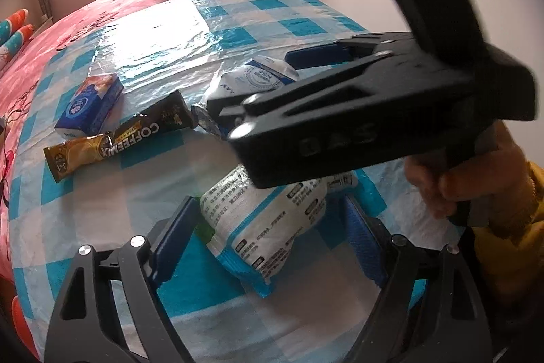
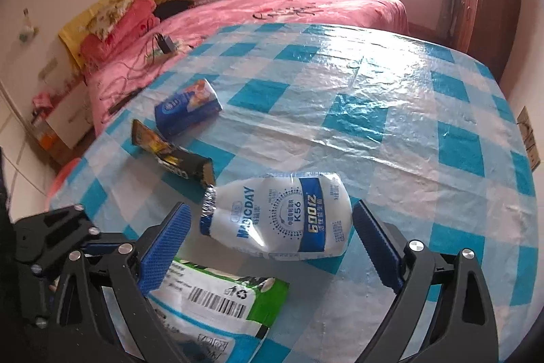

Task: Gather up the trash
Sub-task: 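Close left tool on green-white packet while right tool closes on white MagicDay milk bag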

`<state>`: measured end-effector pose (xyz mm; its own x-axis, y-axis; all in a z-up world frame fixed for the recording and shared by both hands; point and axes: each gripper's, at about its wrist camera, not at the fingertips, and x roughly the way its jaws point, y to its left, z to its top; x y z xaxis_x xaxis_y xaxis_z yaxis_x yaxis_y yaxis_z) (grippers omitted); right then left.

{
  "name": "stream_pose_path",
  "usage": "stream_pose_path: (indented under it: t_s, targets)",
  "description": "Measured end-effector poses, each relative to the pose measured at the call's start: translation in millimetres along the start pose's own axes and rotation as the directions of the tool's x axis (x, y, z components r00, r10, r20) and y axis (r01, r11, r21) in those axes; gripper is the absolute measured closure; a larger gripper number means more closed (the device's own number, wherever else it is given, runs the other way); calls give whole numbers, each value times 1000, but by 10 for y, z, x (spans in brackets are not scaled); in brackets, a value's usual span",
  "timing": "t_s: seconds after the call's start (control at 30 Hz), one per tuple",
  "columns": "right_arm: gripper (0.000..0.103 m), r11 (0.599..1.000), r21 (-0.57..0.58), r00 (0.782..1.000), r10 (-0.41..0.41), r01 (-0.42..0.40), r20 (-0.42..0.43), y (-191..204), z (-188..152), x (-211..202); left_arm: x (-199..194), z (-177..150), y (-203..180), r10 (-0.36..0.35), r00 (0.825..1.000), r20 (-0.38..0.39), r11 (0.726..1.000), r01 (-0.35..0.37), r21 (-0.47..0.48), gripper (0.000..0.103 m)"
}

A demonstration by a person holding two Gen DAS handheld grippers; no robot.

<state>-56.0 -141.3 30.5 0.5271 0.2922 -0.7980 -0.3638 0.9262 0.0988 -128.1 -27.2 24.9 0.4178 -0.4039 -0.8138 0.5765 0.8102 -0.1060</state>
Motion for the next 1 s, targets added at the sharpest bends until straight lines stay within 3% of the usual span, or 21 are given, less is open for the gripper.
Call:
stream_pose_path:
  t_s: [0.3, 0.57, 0.9, 1.0]
  targets:
    - [8, 996, 74, 998, -59, 58, 6, -368, 18, 0, -83, -51, -120, -113, 993, -31, 993, 114, 29, 19]
    - [8, 988, 155, 999, -24, 17, 45, -662, 17, -82, -89, 107, -100, -74, 997, 1, 996, 74, 46, 19]
    - [8, 997, 78, 999, 1, -5, 44, -553, 94, 9, 163, 233, -226, -27, 999, -26, 995, 29, 95, 19]
    - [8, 997, 75, 999, 23, -25, 29, -547, 111, 65, 182, 227, -219, -30, 999, -20, 997, 31, 76, 31]
